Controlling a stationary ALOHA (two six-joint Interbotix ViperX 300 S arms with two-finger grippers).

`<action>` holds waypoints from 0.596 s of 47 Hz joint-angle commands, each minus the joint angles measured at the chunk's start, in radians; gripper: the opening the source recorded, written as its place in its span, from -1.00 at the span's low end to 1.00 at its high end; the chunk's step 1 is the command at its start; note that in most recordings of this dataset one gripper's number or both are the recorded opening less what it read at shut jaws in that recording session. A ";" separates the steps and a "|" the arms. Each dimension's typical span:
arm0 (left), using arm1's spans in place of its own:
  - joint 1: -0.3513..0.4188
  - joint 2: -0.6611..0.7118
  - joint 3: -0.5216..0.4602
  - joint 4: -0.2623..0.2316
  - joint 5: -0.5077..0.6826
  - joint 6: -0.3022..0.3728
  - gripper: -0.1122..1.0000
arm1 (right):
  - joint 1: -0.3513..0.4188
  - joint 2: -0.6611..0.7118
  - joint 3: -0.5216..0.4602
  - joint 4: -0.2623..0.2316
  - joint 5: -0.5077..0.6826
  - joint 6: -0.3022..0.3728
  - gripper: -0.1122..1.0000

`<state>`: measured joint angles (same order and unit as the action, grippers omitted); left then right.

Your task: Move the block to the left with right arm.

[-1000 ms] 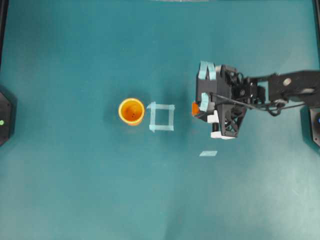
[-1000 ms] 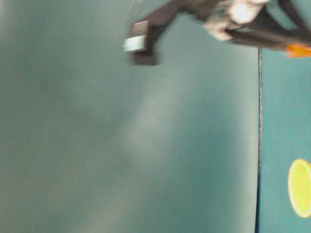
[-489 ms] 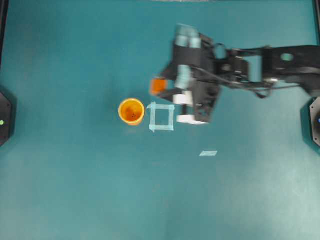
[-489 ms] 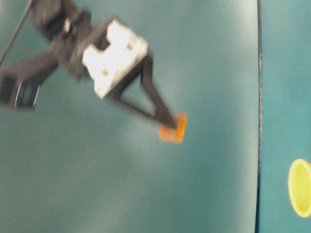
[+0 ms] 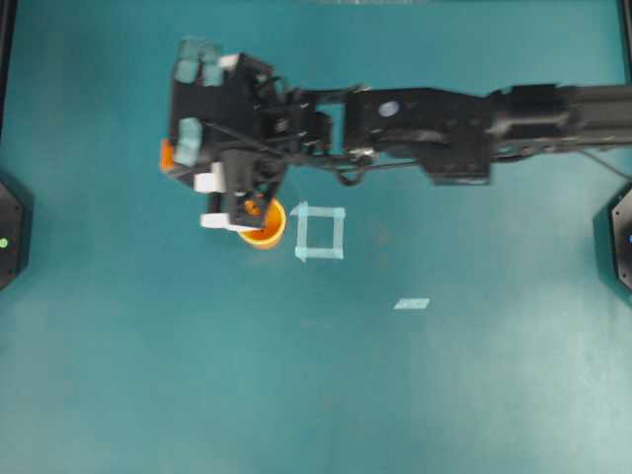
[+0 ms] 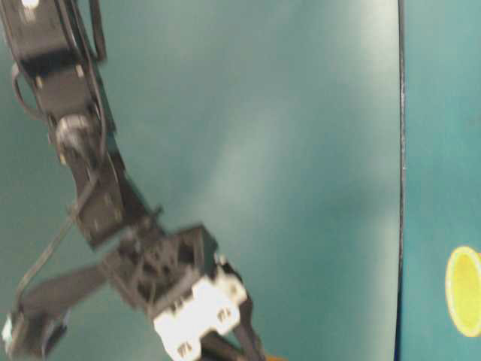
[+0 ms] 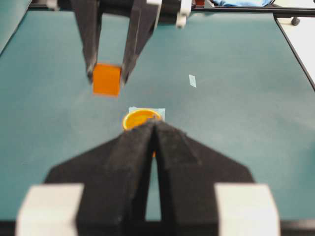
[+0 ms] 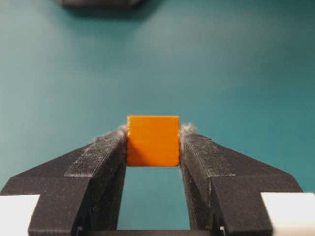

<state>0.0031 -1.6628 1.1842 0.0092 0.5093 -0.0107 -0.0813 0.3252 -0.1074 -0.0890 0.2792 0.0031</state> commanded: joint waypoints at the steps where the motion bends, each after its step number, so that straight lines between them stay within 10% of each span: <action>1: 0.003 0.006 -0.028 0.002 -0.005 0.002 -0.81 | 0.008 0.011 -0.083 0.003 -0.012 0.003 -0.10; 28: 0.003 0.008 -0.029 0.002 -0.008 0.003 -0.81 | 0.057 0.181 -0.281 0.021 -0.029 0.005 -0.10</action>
<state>0.0031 -1.6628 1.1827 0.0092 0.5108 -0.0092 -0.0169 0.5308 -0.3497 -0.0706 0.2684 0.0061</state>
